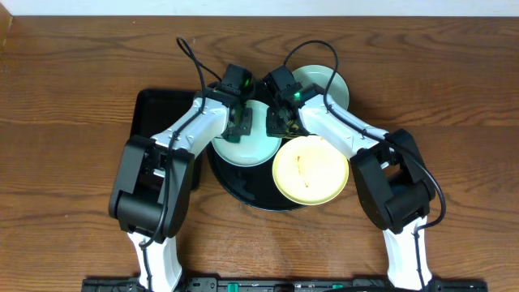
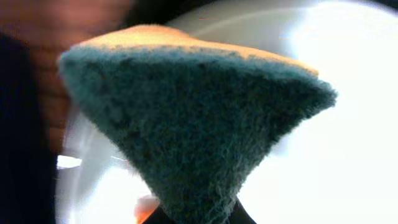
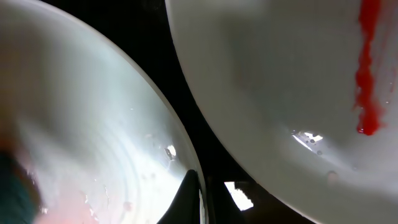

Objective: Clean dirty plates on tray and stack at the side
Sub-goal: 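Scrub the pale green plate surface with the sponge in the left gripper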

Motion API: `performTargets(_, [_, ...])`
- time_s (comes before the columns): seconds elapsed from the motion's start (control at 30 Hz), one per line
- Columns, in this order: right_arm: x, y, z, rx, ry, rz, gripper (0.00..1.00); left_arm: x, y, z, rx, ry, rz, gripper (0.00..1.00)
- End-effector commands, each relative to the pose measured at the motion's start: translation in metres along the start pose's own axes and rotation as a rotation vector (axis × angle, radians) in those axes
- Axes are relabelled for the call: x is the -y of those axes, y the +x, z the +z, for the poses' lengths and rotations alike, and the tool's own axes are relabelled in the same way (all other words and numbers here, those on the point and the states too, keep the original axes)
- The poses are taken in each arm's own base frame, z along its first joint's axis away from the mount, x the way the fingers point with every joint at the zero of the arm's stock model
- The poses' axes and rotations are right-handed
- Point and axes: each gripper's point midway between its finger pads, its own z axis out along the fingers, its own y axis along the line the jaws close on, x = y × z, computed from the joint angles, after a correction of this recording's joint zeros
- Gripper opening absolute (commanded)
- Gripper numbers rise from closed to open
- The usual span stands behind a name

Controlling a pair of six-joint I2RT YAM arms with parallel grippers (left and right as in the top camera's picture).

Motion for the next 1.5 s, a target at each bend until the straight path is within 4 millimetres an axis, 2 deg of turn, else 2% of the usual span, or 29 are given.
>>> performTargets(0.0, [0.006,0.021,0.021,-0.07,0.021,-0.006,0.01,0.052,0.03,-0.003,-0.119,0.316,0.146,0.07])
performTargets(0.13, [0.006,0.021,0.021,-0.07,0.021,-0.006,0.01,0.055,0.029,-0.004,-0.112,0.339,0.167,0.07])
performTargets(0.33, [0.006,0.021,0.021,-0.07,0.021,-0.006,0.01,0.043,-0.014,0.0,0.061,0.274,0.163,0.08])
performTargets(0.43, [0.006,0.021,0.021,-0.07,0.021,-0.006,0.01,0.024,-0.037,0.002,0.147,0.167,0.111,0.08])
performTargets(0.53, [0.006,0.022,0.021,-0.072,0.023,-0.007,0.01,-0.011,-0.05,0.002,0.204,-0.035,0.009,0.07])
performTargets(0.67, [0.006,0.022,0.021,-0.072,0.023,-0.007,0.01,-0.051,-0.043,-0.003,0.202,-0.254,-0.115,0.07])
performTargets(0.77, [0.006,0.022,0.021,-0.072,0.023,-0.007,0.01,-0.059,-0.022,-0.002,0.128,-0.296,-0.159,0.08])
performTargets(0.83, [0.006,0.022,0.021,-0.072,0.022,-0.007,0.01,-0.053,-0.004,0.001,0.05,-0.265,-0.163,0.07])
performTargets(0.93, [0.006,0.021,0.021,-0.069,0.02,-0.006,0.01,-0.03,0.025,0.004,-0.092,-0.13,-0.16,0.07])
performTargets(1.03, [0.006,0.021,0.021,-0.069,0.021,-0.006,0.01,0.006,0.049,0.001,-0.218,0.081,-0.124,0.07])
performTargets(1.13, [0.006,0.021,0.021,-0.069,0.021,-0.006,0.01,0.044,0.059,-0.01,-0.277,0.32,-0.041,0.07])
performTargets(1.23, [0.006,0.021,0.021,-0.068,0.02,-0.006,0.01,0.064,0.058,-0.018,-0.266,0.455,0.024,0.07])
performTargets(1.33, [0.006,0.021,0.021,-0.069,0.021,-0.006,0.01,0.065,0.047,-0.015,-0.215,0.458,0.044,0.08])
performTargets(1.47, [0.006,0.021,0.021,-0.069,0.021,-0.006,0.01,0.056,0.016,-0.006,-0.079,0.387,0.074,0.07])
